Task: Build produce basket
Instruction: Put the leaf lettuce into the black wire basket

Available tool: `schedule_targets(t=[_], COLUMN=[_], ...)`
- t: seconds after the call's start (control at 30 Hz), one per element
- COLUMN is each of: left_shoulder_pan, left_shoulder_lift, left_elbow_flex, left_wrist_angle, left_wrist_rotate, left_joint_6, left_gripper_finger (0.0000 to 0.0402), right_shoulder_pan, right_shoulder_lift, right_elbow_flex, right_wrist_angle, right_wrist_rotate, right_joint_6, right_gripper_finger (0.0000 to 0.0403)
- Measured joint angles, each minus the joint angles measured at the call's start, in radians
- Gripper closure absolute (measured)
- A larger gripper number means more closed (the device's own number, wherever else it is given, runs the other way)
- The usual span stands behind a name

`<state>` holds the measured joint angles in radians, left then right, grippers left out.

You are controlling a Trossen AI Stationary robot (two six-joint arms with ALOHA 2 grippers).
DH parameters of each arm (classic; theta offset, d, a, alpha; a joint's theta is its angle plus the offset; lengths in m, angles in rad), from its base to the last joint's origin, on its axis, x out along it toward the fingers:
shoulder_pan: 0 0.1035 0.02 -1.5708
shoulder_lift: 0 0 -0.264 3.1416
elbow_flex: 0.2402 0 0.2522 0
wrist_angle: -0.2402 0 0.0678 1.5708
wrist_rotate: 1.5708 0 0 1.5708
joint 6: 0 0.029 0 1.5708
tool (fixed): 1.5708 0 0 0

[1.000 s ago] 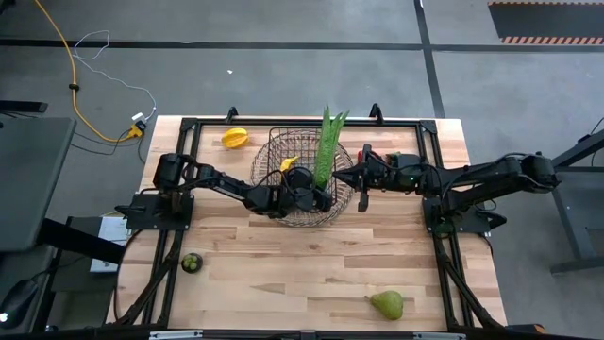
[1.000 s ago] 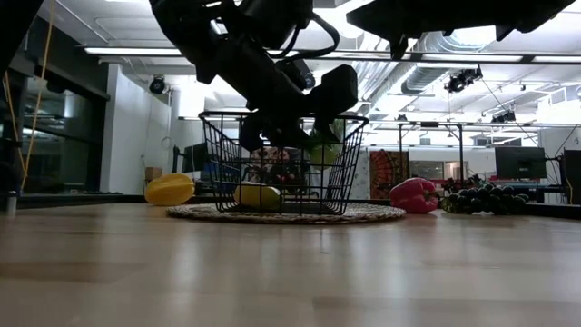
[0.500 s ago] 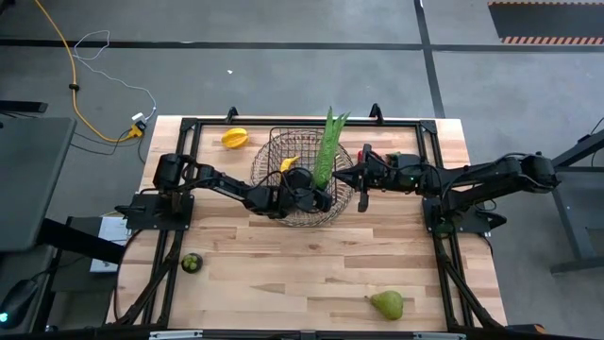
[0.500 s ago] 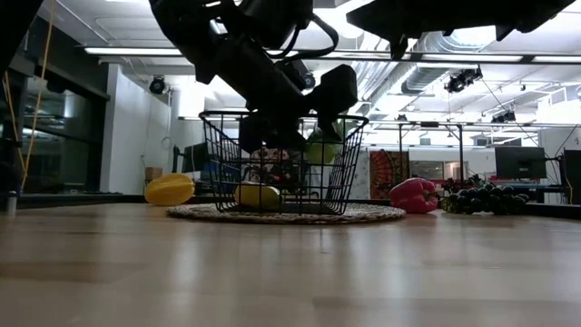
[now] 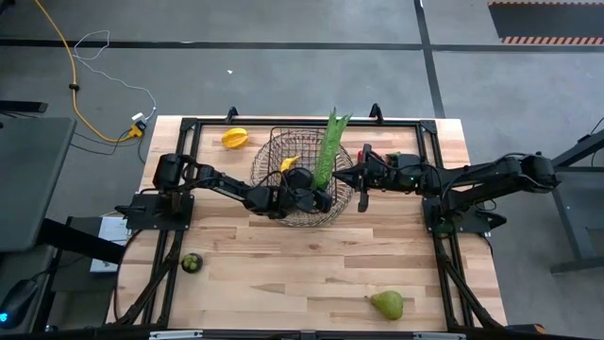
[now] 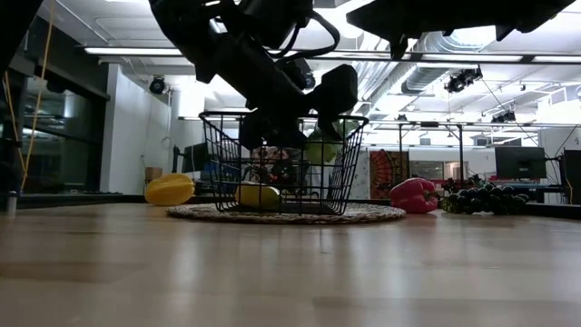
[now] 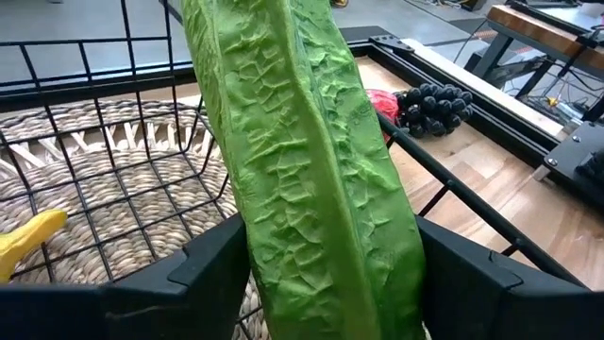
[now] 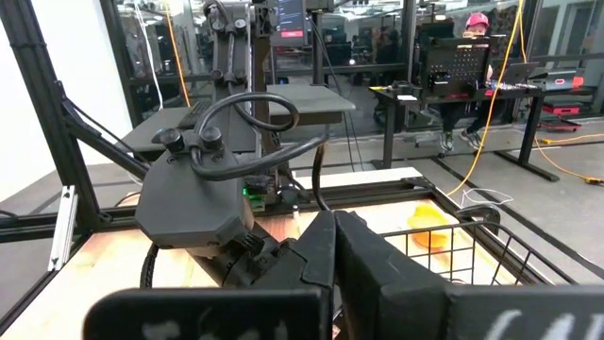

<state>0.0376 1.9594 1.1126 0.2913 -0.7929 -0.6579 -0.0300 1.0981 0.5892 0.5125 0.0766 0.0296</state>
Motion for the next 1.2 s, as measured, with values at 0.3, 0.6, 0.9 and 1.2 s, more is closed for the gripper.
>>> schedule_targets(t=[0.3,0.6,0.9,1.2], left_shoulder_pan=[-0.002,-0.002,-0.002,-0.002], left_shoulder_lift=[-0.001,-0.001,0.001,-0.003], left_elbow_flex=[0.0,0.0,0.0,0.0], left_wrist_angle=[-0.007,-0.003,-0.006,-0.009], left_wrist_rotate=[-0.001,-0.002,0.0,0.003], left_joint_6=[0.051,0.103,0.123,0.116], left_gripper_finger=[0.0154,0.0153,0.0119,0.0101], right_shoulder_pan=[0.0,0.0,0.0,0.0], right_shoulder_lift=[0.0,0.0,0.0,0.0], right_elbow_flex=[0.0,0.0,0.0,0.0], right_wrist_angle=[-0.001,-0.001,-0.002,-0.008], right_wrist_rotate=[0.0,0.0,0.0,0.0], right_joint_6=[0.0,0.0,0.0,0.0], right_gripper_finger=[0.0402,0.0402,0.0402,0.0402])
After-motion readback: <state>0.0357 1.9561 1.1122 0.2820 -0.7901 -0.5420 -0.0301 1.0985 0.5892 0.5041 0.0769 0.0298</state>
